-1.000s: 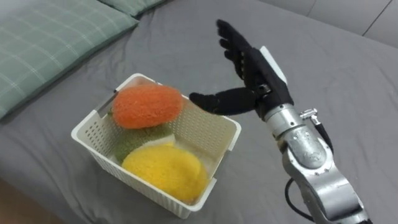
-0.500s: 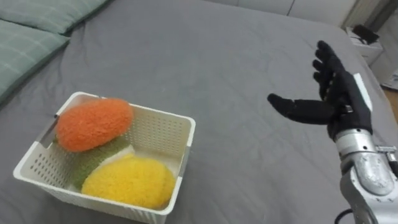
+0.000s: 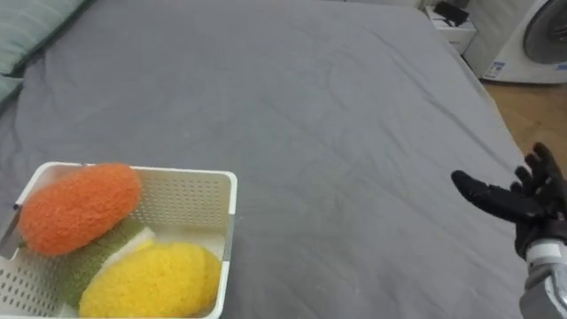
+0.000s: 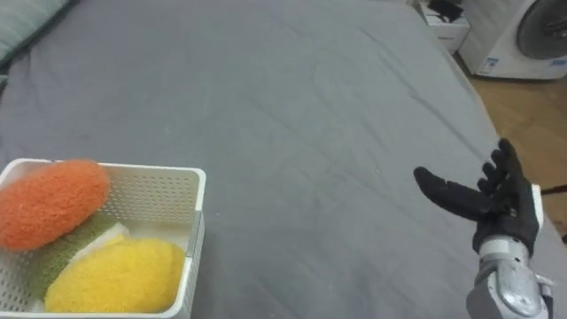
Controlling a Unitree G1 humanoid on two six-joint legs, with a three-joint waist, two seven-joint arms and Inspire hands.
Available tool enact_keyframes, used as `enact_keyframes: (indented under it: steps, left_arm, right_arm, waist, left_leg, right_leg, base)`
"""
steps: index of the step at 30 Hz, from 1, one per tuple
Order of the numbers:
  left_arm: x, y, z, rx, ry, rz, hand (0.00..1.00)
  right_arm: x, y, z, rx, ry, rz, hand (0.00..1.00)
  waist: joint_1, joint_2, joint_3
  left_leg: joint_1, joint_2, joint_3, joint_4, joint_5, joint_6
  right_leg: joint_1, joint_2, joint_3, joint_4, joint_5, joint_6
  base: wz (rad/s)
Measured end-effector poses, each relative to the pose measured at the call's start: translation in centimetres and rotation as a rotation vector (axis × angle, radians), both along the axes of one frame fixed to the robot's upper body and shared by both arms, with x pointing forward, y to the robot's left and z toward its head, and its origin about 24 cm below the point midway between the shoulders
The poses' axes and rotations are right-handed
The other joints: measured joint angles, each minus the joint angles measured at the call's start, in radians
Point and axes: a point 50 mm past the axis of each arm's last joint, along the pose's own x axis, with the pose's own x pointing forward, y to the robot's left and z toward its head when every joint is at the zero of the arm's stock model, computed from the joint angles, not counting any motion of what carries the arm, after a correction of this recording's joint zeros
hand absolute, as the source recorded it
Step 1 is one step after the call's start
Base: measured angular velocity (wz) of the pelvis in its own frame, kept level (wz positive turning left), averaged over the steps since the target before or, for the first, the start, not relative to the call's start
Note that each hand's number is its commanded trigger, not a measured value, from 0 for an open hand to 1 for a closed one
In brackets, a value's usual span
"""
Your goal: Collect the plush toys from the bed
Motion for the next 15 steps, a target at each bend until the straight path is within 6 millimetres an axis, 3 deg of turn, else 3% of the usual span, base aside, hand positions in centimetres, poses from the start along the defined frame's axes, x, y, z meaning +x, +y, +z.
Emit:
enact_keyframes:
  steps: [2, 5, 8, 10, 11, 13, 14, 15]
  left_arm:
    - [-0.2, 0.0, 0.0, 0.000, 0.003, 0.002, 0.00]
    - [-0.1, 0.0, 0.0, 0.011, -0.002, 0.005, 0.00]
    - [-0.2, 0.1, 0.0, 0.013, -0.009, 0.024, 0.00]
    - [-0.6, 0.2, 0.0, 0.016, -0.003, 0.049, 0.00]
    - [-0.7, 0.2, 0.0, 0.016, -0.004, 0.059, 0.00]
    - [-0.9, 0.0, -0.1, 0.011, 0.001, 0.067, 0.00]
    - [-1.1, -0.1, -0.1, 0.008, 0.009, 0.069, 0.00]
    - [-1.5, -0.2, -0.2, 0.005, 0.021, 0.072, 0.00]
  right_arm:
    - [-0.6, -0.3, -1.0, 0.032, 0.018, -0.038, 0.00]
    - [-2.7, -0.5, -3.9, 0.136, 0.094, -0.146, 0.00]
    - [-5.8, -0.3, -7.2, 0.237, 0.202, -0.275, 0.00]
    - [-9.5, 0.1, -10.4, 0.278, 0.385, -0.347, 0.00]
    - [-10.5, 0.2, -11.2, 0.290, 0.436, -0.365, 0.00]
    - [-15.0, 0.8, -13.4, 0.336, 0.613, -0.438, 0.00]
    - [-16.0, 1.0, -13.7, 0.346, 0.653, -0.451, 0.00]
    - [-17.7, 1.6, -14.3, 0.368, 0.715, -0.474, 0.00]
  waist:
    - [-0.007, 0.004, -0.0005]
    - [-0.009, 0.003, -0.0023]
    - [-0.016, 0.010, -0.0049]
    - [-0.027, 0.013, -0.0088]
    - [-0.028, 0.016, -0.0085]
    - [-0.032, 0.025, -0.0090]
    - [-0.032, 0.019, -0.0060]
    - [-0.032, 0.025, -0.0093]
  left_leg:
    - [0.000, 0.001, 0.001, 0.000, -0.001, -0.001]
    - [-0.006, 0.000, -0.010, 0.003, -0.002, -0.001]
    - [-0.005, 0.001, -0.015, 0.007, -0.004, -0.001]
    - [-0.002, 0.000, -0.024, 0.015, -0.010, -0.001]
    - [-0.002, 0.000, -0.025, 0.016, -0.012, -0.001]
    - [0.003, 0.000, -0.026, 0.017, -0.014, 0.000]
    - [0.003, -0.001, -0.028, 0.017, -0.015, -0.001]
    - [0.003, -0.001, -0.029, 0.018, -0.016, -0.001]
  right_leg:
    - [0.001, 0.000, -0.001, -0.001, 0.000, 0.000]
    - [0.000, 0.000, -0.007, -0.002, 0.000, 0.000]
    - [0.007, -0.001, -0.014, -0.005, 0.000, 0.000]
    - [0.022, -0.001, -0.019, -0.019, 0.000, 0.000]
    - [0.024, -0.001, -0.020, -0.019, 0.000, 0.000]
    - [0.030, -0.001, -0.023, -0.018, -0.002, 0.001]
    - [0.031, -0.001, -0.023, -0.018, -0.003, 0.002]
    - [0.031, -0.001, -0.023, -0.016, -0.004, 0.001]
  base:
    - [-0.02]
    - [0.09]
    - [0.06]
    - [0.10]
    - [0.04]
    - [0.00]
    - [0.00]
    - [-0.04]
